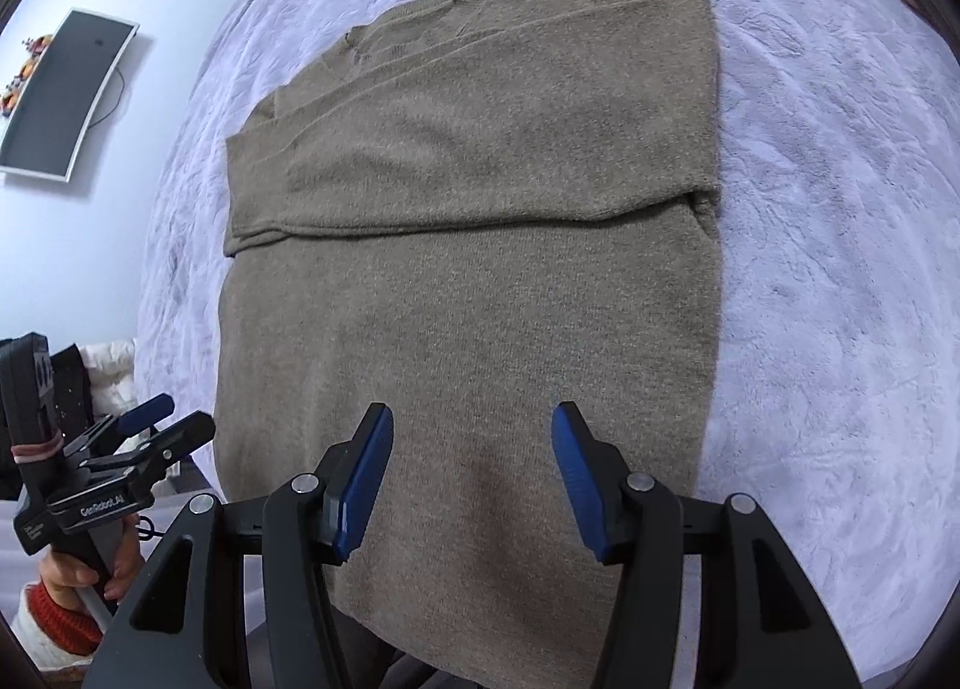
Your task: Fold small clothes
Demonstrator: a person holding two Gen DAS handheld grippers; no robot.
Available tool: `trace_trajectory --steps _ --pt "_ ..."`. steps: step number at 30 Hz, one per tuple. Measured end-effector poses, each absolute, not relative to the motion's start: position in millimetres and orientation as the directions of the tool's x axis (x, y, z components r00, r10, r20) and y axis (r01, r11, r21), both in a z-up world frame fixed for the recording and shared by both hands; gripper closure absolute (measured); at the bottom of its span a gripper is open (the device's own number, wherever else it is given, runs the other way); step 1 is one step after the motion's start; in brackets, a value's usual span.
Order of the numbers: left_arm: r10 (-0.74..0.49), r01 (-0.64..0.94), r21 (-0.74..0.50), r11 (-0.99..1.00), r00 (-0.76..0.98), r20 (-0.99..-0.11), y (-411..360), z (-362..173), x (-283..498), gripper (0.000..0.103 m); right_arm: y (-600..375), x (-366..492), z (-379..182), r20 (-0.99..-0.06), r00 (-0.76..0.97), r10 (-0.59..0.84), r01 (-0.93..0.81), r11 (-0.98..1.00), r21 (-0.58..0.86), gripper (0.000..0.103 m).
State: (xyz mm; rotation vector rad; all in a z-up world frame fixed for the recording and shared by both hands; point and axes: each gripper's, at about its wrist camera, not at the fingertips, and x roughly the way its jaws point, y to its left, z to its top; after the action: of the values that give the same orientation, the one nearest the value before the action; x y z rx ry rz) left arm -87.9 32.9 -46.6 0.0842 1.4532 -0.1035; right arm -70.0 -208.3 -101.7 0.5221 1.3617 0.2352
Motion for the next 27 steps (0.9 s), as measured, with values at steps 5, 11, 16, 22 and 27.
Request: trace_trajectory --steps 5,11,16,22,27 --pt "-0.017 0.067 -0.009 0.998 0.117 -0.993 58 -40 -99 0.003 -207 -77 -96 -0.833 0.252 0.494 0.124 0.837 0.534 0.044" --pt "-0.122 0.110 -0.111 0.988 0.093 -0.988 91 -53 -109 0.003 -214 -110 -102 -0.782 0.300 0.547 0.126 0.790 0.600 0.044" --pt "-0.172 0.147 -0.166 0.975 0.023 -0.985 122 -82 -125 0.003 -227 -167 -119 -0.789 0.299 0.537 0.207 0.771 0.603 0.044" --pt "-0.185 0.139 -0.187 0.972 -0.024 -0.982 152 -109 -153 0.003 -238 -238 -146 -0.806 0.287 0.518 0.355 0.723 0.592 0.044" --pt "-0.277 0.129 -0.283 0.950 -0.059 -0.959 155 -126 -168 0.003 -235 -260 -159 -0.774 0.310 0.552 0.385 0.672 0.633 0.044"
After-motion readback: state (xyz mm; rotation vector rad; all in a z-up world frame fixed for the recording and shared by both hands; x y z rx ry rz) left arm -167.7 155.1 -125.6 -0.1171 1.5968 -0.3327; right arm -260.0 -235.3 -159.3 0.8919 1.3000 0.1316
